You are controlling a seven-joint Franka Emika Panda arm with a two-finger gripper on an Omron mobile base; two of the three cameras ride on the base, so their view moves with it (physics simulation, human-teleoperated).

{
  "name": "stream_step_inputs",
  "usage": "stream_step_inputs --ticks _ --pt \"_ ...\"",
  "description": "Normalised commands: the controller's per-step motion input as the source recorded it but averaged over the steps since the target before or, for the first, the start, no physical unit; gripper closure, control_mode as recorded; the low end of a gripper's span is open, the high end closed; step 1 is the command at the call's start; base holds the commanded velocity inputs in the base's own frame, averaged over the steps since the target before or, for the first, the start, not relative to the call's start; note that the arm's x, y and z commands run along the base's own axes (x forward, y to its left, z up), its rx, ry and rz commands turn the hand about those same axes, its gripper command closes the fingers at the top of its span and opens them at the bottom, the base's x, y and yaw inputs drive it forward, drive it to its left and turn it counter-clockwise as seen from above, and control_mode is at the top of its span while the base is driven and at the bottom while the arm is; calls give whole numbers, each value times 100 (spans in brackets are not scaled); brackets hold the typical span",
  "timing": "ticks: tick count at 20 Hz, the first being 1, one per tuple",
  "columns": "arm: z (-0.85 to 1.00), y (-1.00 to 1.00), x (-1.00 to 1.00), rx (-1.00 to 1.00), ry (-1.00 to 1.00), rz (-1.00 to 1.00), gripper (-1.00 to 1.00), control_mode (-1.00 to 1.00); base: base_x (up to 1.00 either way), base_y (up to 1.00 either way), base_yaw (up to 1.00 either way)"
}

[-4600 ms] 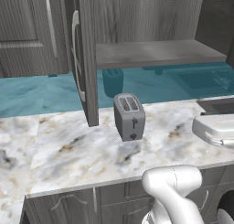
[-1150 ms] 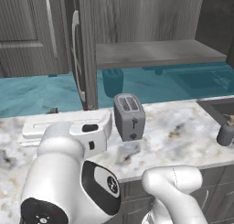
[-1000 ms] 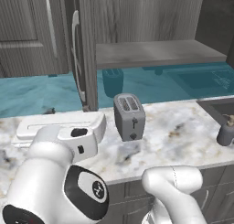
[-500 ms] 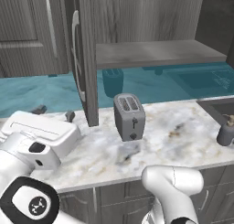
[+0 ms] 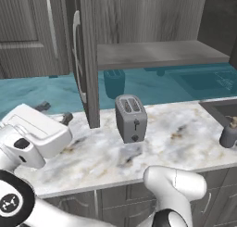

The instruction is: Open the cabinet. Pick the soap dispenser and place it next to the sink. Then close the cabinet.

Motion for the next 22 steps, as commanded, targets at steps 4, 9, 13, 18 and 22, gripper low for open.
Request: stream_step_inputs --ticks 4,9,13,18,22 --pt "0 -69 49 0 0 0 -100 -100 0 0 0" --pt "0 -53 59 0 0 4 -100 -100 0 0 0" --pt "0 -41 46 0 0 5 -100 -100 0 0 0" --pt "12 -49 28 0 0 5 -100 -100 0 0 0" --pt "25 -59 14 0 0 7 -100 -100 0 0 0"
